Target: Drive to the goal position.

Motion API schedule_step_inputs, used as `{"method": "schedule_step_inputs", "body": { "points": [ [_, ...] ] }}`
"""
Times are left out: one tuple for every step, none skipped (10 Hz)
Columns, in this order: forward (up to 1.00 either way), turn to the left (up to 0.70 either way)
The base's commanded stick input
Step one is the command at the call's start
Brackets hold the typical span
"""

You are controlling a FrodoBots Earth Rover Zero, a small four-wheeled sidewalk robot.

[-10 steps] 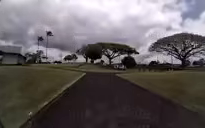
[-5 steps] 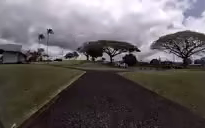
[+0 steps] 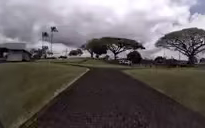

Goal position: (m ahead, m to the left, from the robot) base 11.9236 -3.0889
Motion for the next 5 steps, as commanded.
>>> {"method": "schedule_step_inputs", "body": {
  "points": [
    [0.70, 0.01],
    [0.70, 0.01],
    [0.70, 0.01],
    [0.70, 0.01],
    [0.70, 0.01]
  ]
}}
